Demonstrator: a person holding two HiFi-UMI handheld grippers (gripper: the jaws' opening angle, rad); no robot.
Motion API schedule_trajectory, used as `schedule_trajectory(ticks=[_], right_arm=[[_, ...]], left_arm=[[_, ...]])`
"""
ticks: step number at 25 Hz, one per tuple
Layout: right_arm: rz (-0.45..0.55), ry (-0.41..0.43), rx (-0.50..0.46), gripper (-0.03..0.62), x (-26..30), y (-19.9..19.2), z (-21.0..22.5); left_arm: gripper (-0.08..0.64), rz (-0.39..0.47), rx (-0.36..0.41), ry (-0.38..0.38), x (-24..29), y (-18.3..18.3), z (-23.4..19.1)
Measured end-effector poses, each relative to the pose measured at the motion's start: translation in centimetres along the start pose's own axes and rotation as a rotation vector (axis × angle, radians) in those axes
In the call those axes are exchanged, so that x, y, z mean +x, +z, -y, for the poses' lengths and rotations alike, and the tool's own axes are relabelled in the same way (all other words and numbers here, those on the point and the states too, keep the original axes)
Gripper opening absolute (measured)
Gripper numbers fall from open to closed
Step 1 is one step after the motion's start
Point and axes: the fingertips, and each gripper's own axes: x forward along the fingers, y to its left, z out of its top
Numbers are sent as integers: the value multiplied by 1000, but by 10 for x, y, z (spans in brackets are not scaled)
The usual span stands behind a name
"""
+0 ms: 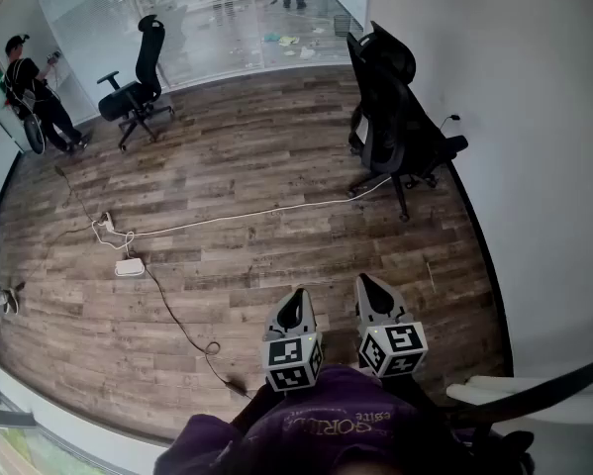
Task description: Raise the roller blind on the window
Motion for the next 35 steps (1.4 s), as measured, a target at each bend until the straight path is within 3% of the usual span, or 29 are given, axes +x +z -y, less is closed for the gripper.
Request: schedule_trajectory(ticks=[11, 17, 20, 23, 26, 30, 35], right_arm=[[-10, 3, -2, -2, 11, -3, -3], [4, 14, 13, -2, 32, 0, -14], [-1, 22, 8, -2, 57, 1, -19], [-6, 24, -31, -2, 81, -4, -27], [5, 24, -53, -2, 117, -5, -28], [0, 23, -86, -2, 189, 10, 5], [18, 60, -121, -2, 320, 73, 52]], left_arm=[[0, 1, 0, 6, 6, 1, -10], [0, 14, -24, 23, 8, 9, -35], [0, 46, -50, 17, 18, 20, -57], [0, 35, -126, -37, 32, 17, -77], [0, -5, -204, -60, 61, 12, -96], [0, -32, -185, -21, 131, 21, -113], [0, 6, -182, 12, 260, 92, -149]])
